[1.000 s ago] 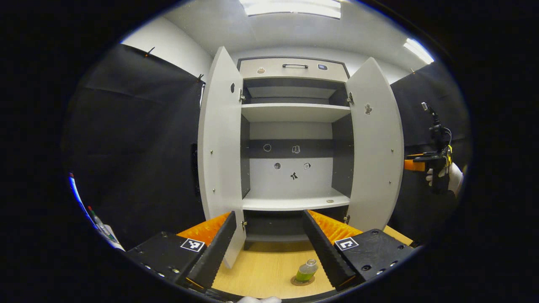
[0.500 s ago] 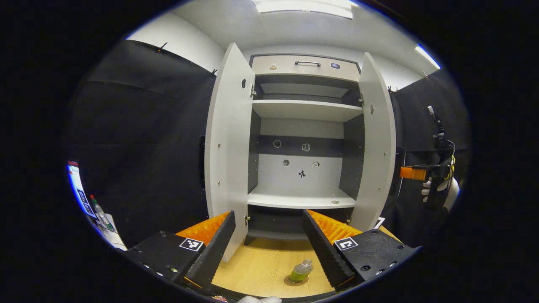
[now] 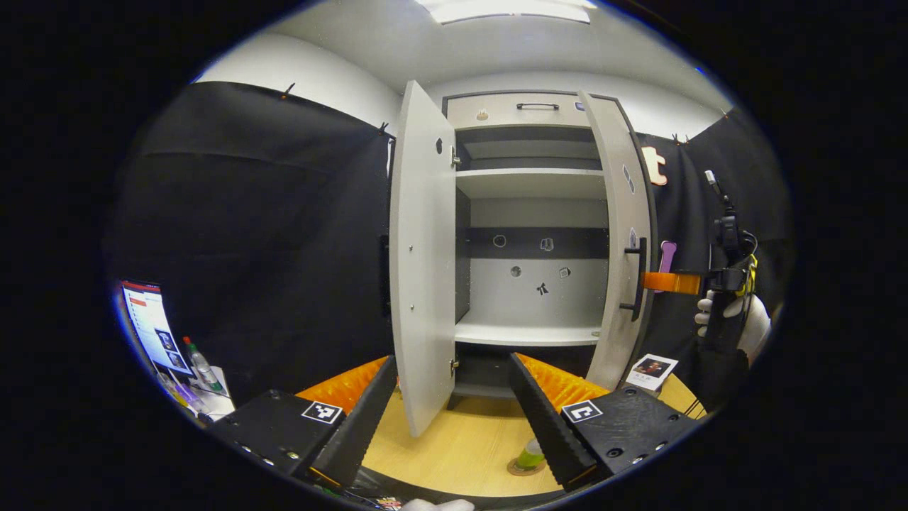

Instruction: Grasp the bottle in the cabinet with the left hand and place it on the coaster, then close the right door with the right hand and the left door with the left hand.

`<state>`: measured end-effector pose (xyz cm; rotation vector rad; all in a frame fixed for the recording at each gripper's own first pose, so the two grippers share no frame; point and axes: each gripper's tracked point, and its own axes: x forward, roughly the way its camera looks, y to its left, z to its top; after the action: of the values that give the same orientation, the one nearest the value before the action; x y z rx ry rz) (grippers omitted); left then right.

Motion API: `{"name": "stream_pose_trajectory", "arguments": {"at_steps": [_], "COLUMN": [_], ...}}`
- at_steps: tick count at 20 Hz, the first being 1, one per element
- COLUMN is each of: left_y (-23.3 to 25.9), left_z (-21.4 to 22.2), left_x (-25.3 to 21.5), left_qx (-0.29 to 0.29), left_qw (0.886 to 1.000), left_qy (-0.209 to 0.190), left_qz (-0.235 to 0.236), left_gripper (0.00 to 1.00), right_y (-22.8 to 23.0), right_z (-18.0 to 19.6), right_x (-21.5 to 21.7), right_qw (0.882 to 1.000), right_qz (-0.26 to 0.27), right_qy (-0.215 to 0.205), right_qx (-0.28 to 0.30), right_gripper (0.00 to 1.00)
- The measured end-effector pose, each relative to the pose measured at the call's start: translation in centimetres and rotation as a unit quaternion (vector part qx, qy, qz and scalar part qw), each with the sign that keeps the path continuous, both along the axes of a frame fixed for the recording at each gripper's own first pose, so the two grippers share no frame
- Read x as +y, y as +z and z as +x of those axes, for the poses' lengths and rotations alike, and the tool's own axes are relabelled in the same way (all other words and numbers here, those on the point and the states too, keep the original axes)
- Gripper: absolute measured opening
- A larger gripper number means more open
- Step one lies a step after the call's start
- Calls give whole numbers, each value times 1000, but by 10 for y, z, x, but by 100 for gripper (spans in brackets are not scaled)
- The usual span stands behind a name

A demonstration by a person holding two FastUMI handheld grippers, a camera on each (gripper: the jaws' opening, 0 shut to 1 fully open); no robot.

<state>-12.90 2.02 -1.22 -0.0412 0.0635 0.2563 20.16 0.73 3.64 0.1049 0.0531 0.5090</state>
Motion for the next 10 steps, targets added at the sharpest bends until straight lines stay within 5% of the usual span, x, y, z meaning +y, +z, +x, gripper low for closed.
{"name": "stream_pose_trajectory", "arguments": {"at_steps": [5,10], "left_y": [2,-1], "left_z": [2,28], "left_x": [29,56], "left_qx": [5,-6], "left_qw": [1000,1000], "left_qy": [15,-15], "left_qz": [4,-9], "left_gripper": [96,96], "right_y": [1,5], "right_z": [-2,-26], "right_x": [3,-21], "right_qw": [1000,999], "right_qz": [5,6], "right_qy": [-11,-45], "right_qx": [-14,-24], "right_gripper": [82,81]}}
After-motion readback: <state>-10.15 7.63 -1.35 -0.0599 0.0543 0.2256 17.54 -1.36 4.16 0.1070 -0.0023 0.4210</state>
